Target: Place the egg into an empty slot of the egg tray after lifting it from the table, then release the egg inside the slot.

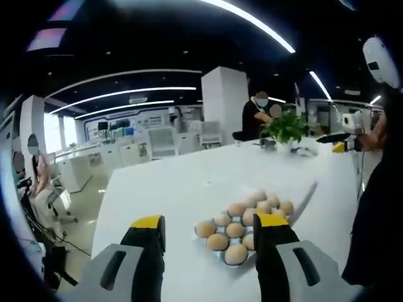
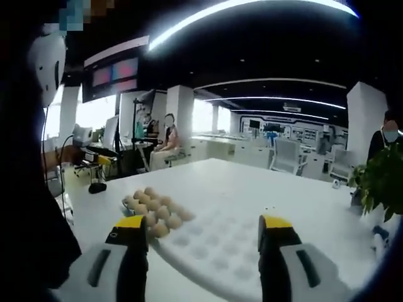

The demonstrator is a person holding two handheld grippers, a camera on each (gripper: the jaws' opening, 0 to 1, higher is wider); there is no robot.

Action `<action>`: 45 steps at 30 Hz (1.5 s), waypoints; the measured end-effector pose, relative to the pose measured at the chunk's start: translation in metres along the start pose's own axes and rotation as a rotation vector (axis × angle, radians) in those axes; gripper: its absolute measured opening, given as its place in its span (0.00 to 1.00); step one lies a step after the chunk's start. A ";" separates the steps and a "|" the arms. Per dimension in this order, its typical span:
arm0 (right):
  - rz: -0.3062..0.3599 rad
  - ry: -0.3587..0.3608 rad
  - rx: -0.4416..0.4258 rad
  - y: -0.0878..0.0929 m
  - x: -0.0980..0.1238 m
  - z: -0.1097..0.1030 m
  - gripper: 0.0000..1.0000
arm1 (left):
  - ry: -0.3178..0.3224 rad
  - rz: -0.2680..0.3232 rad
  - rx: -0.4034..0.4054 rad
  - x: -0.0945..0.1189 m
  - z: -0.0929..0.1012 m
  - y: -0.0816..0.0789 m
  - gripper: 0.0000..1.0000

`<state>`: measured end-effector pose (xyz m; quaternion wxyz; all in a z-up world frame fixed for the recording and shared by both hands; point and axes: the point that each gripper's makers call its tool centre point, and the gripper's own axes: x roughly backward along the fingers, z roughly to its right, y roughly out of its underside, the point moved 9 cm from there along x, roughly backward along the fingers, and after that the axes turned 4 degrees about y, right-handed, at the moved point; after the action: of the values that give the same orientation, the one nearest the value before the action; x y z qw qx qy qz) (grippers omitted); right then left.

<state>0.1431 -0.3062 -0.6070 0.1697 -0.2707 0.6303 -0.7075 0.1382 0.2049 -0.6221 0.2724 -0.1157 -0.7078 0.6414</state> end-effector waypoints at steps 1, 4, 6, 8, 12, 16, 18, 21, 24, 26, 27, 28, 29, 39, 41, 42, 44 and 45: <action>0.000 0.001 0.004 0.000 0.000 0.000 0.73 | 0.000 0.000 0.001 0.000 0.000 0.000 0.57; 0.019 0.013 0.014 -0.004 -0.001 0.002 0.73 | -0.002 0.002 0.000 0.001 0.000 0.000 0.57; 0.018 0.012 0.009 -0.005 -0.001 0.004 0.73 | -0.006 0.002 0.001 0.001 0.000 0.000 0.57; 0.024 0.020 0.015 -0.007 -0.001 0.005 0.73 | -0.007 0.002 0.002 0.001 0.000 0.001 0.56; 0.053 0.032 0.016 -0.011 0.002 0.009 0.73 | -0.006 0.005 0.000 0.000 0.001 0.000 0.56; 0.037 0.038 0.025 -0.012 0.002 0.013 0.73 | -0.006 0.008 -0.002 -0.001 0.000 -0.001 0.56; 0.042 0.039 0.022 -0.013 0.001 0.012 0.74 | -0.006 0.013 0.000 0.000 0.000 -0.002 0.56; 0.046 0.040 0.030 -0.014 0.000 0.010 0.74 | -0.008 0.028 0.011 0.001 -0.001 -0.003 0.56; 0.045 0.037 0.022 -0.014 0.000 0.010 0.73 | -0.010 0.014 0.002 0.001 -0.001 -0.003 0.56; 0.045 0.039 0.030 -0.013 0.001 0.012 0.73 | -0.010 0.020 0.005 0.001 0.000 -0.003 0.56; 0.044 0.040 0.028 -0.013 0.001 0.013 0.73 | -0.010 0.020 0.005 0.001 0.000 -0.003 0.56; 0.045 0.041 0.021 -0.012 0.001 0.013 0.73 | -0.010 0.020 0.005 0.001 0.000 -0.003 0.56; 0.046 0.038 0.019 -0.012 0.002 0.014 0.73 | -0.011 0.020 0.005 0.001 0.000 -0.004 0.56; 0.044 0.041 0.017 -0.011 0.001 0.013 0.73 | -0.012 0.023 0.004 0.000 0.001 -0.006 0.56; 0.045 0.046 0.026 -0.011 0.001 0.014 0.73 | -0.013 0.020 0.002 0.000 0.001 -0.006 0.56; 0.046 0.045 0.030 -0.012 0.001 0.013 0.73 | -0.013 0.020 0.001 0.000 0.001 -0.006 0.56; 0.044 0.045 0.025 -0.011 0.001 0.013 0.73 | -0.012 0.021 0.002 0.000 0.001 -0.006 0.56; 0.046 0.043 0.023 -0.012 0.001 0.013 0.73 | -0.013 0.021 0.002 0.000 0.001 -0.007 0.56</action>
<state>0.1513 -0.3149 -0.5947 0.1753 -0.2386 0.6319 -0.7162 0.1394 0.2033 -0.6158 0.2612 -0.1191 -0.7076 0.6457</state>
